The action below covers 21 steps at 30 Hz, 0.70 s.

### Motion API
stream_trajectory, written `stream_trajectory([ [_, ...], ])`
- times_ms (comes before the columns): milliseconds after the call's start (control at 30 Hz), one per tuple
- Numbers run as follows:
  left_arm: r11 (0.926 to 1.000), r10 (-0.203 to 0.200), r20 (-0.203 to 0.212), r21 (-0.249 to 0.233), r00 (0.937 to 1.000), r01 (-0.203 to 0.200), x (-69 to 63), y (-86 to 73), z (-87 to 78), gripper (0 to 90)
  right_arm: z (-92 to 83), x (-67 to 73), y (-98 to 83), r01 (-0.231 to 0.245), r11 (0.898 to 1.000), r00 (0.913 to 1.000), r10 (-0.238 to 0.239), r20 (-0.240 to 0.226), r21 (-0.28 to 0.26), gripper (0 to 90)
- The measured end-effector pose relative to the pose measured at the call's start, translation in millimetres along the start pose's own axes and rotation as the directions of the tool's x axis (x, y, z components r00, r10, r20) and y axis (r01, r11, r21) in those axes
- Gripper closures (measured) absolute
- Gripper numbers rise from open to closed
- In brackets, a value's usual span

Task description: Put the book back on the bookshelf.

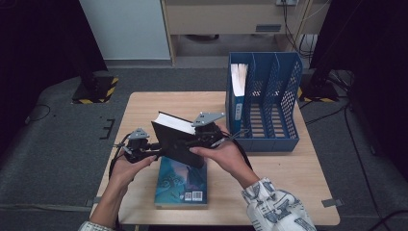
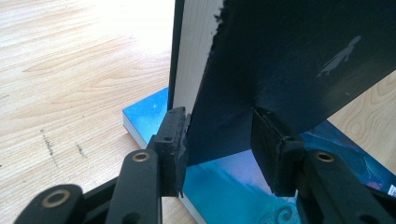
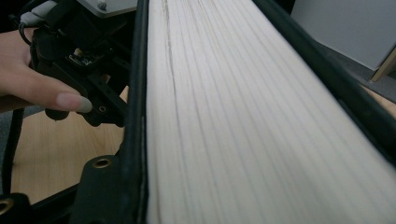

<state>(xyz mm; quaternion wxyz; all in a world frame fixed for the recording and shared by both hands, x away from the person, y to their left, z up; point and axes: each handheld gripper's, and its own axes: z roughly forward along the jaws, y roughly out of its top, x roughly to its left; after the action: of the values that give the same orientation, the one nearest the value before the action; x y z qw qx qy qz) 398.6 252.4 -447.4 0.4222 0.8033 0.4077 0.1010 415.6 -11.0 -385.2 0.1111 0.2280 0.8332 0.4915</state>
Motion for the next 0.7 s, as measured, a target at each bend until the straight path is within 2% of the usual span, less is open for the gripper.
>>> stream_trajectory([
  [167,0.9999,0.005,-0.002,-0.010,1.0000,-0.005,0.6,-1.9,-0.2,55.5,2.1,-1.0,0.6,-0.008,1.000,0.9998,0.008,-0.016,0.001,40.1],
  [233,0.9999,0.000,-0.017,-0.015,0.9999,0.000,0.5,-5.8,-1.0,52.3,2.1,-0.6,0.9,-0.010,1.000,0.9995,0.010,-0.032,0.001,43.0],
  [367,1.0000,0.008,-0.051,-0.003,0.9987,-0.009,-0.3,-19.5,-3.0,45.5,1.5,-1.0,0.9,-0.013,1.000,0.9986,0.013,-0.050,0.003,45.1],
  [500,0.9999,-0.015,-0.097,-0.002,0.9952,0.015,3.2,-39.8,-8.0,36.9,1.6,-2.0,0.8,-0.019,1.000,0.9983,0.019,-0.055,0.000,46.0],
  [600,0.9994,-0.018,-0.159,0.026,0.9872,0.022,9.5,-53.6,-7.8,26.8,1.4,-1.8,0.8,-0.028,1.000,0.9980,0.028,-0.057,-0.006,47.5],
  [700,0.9988,-0.009,-0.219,0.045,0.9756,0.019,16.6,-59.8,-8.6,18.8,0.9,-0.4,1.1,-0.034,0.999,0.9982,0.033,-0.049,-0.011,48.5],
])
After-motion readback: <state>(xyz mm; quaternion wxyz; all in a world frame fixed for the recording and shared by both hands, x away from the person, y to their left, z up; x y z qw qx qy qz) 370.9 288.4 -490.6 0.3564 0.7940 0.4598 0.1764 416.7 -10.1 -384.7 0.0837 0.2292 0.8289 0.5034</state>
